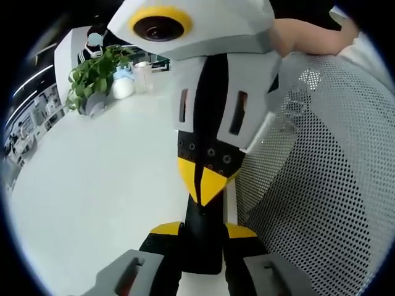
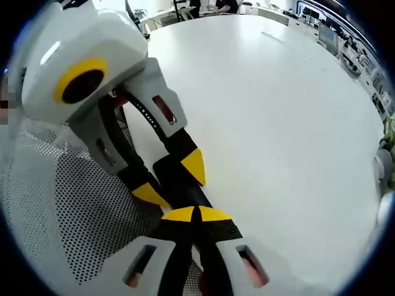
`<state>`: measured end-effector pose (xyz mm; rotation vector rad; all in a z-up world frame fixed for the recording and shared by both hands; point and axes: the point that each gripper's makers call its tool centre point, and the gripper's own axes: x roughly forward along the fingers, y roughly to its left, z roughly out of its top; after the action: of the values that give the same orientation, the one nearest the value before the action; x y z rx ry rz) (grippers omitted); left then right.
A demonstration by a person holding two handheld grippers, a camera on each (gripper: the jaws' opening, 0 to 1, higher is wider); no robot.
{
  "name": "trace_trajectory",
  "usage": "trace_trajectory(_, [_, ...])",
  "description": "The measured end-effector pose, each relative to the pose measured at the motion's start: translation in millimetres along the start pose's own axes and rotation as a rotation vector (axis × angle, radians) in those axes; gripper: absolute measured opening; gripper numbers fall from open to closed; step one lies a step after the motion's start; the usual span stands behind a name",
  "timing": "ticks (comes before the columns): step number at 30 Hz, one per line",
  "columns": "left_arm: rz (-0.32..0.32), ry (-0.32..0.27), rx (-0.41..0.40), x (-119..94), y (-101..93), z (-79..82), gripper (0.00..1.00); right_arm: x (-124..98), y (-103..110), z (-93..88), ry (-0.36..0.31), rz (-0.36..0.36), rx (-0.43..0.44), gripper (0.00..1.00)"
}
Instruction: Press the specified remote control buttons in sequence, fully releasing each button before pressing the next.
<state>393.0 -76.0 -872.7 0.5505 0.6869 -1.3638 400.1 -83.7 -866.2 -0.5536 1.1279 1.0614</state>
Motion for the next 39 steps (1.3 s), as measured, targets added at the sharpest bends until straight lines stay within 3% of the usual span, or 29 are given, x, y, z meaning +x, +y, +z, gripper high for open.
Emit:
trace_trajectory(7, [0.000, 0.000, -0.001, -0.2, 0.1, 0.3, 0.25, -1.2, 0.3, -0.9, 0.006, 0.014, 0.025, 0.00])
trace_trajectory(17, [0.001, -0.001, -0.002, -0.1, 0.1, 0.1, 0.25, -0.5, 3.9, -2.0, 0.005, 0.017, -0.012, 0.00])
trace_trajectory(23, [0.000, -0.003, -0.002, -0.2, 0.0, 0.2, 0.25, 0.4, 6.1, -1.6, -0.009, -0.001, -0.136, 0.00])
trace_trajectory(39, [0.000, -0.010, -0.016, -0.6, -0.1, 1.0, 0.25, -0.6, 2.8, -1.1, 0.017, 0.016, -0.006, 0.00])
